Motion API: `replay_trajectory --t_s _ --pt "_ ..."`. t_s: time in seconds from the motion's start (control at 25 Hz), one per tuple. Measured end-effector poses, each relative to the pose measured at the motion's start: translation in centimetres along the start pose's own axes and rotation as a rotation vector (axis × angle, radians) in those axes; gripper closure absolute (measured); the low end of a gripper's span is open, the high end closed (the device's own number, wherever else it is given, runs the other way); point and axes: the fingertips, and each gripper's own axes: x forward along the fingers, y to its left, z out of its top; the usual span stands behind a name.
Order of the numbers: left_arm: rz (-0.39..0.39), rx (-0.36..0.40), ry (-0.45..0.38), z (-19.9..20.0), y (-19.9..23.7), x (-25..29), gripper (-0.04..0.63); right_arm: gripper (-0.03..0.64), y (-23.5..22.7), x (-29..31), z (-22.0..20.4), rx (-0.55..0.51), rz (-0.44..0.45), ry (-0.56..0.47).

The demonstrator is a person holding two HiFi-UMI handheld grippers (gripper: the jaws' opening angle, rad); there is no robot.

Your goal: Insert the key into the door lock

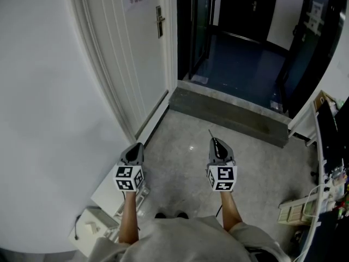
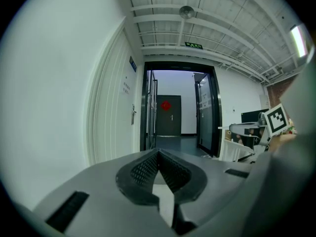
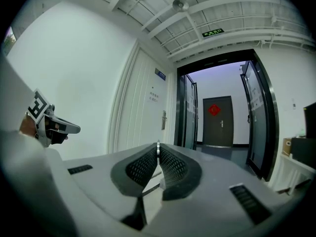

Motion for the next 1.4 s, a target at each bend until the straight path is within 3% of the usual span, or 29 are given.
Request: replay_trajectory --t_s 0.28,0.68,1.04,1.4 --pt "0.002 -0.004 0.004 -0.5 -1.5 1.9 0.578 0.586 -2.1 1.2 -0.5 0.000 0.009 -0.003" --pt "-0.025 0.001 0.007 -0.3 0.0 7.8 0.578 0.586 -3.3 6.1 -1.6 -0.011 0.001 0.011" --pt "-0.083 -0.019 0.007 0.2 4.1 19.1 0.578 0.586 -4.9 16.7 -2.1 -0.036 -0.023 0.030" --pt "-0.145 0.000 -0.020 5.6 11.4 33.4 0.578 0.586 -6.4 31.5 0.4 -0.050 -0.065 0.023"
